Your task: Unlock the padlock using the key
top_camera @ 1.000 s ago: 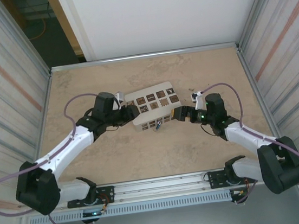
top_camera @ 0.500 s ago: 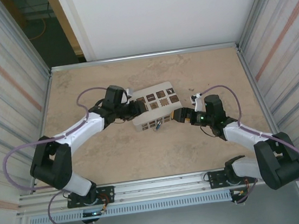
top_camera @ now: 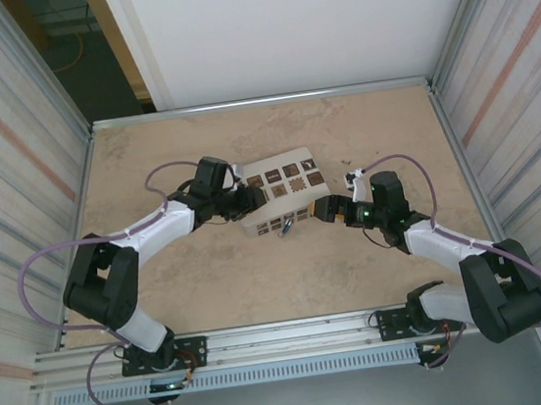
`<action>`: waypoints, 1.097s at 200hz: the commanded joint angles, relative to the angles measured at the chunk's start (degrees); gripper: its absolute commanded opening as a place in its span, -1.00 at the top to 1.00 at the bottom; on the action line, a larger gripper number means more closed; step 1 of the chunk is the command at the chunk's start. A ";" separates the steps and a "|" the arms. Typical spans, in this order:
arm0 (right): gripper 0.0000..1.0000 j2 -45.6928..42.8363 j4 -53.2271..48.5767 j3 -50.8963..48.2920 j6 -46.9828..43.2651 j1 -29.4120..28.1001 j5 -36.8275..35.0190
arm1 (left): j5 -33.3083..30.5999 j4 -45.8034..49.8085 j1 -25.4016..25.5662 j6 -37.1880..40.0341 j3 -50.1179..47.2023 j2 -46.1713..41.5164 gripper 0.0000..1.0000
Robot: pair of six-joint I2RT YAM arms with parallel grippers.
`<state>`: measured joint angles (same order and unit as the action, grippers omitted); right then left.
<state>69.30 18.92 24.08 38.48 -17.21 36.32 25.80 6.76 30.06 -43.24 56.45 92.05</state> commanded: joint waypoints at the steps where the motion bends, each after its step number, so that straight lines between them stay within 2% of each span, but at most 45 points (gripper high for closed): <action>1: -0.94 0.30 1.46 -0.95 -0.33 0.35 1.94 | 0.30 -0.09 -0.18 1.12 -1.55 1.38 0.32; 59: -0.85 3.49 4.75 -1.06 -0.08 -1.36 1.14 | 0.07 -0.26 -0.18 0.82 -3.44 0.89 0.33; 155: -0.64 11.62 17.41 -1.84 -0.60 -9.73 -7.16 | 0.09 -0.08 -0.18 0.65 -3.59 0.92 0.34; 219: -0.61 19.08 23.00 -0.12 -1.62 -14.12 -9.91 | -0.04 0.00 -0.18 0.51 -3.71 0.94 0.35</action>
<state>86.13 37.87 22.96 38.24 -30.41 28.25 26.44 3.81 29.98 -43.29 54.94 91.92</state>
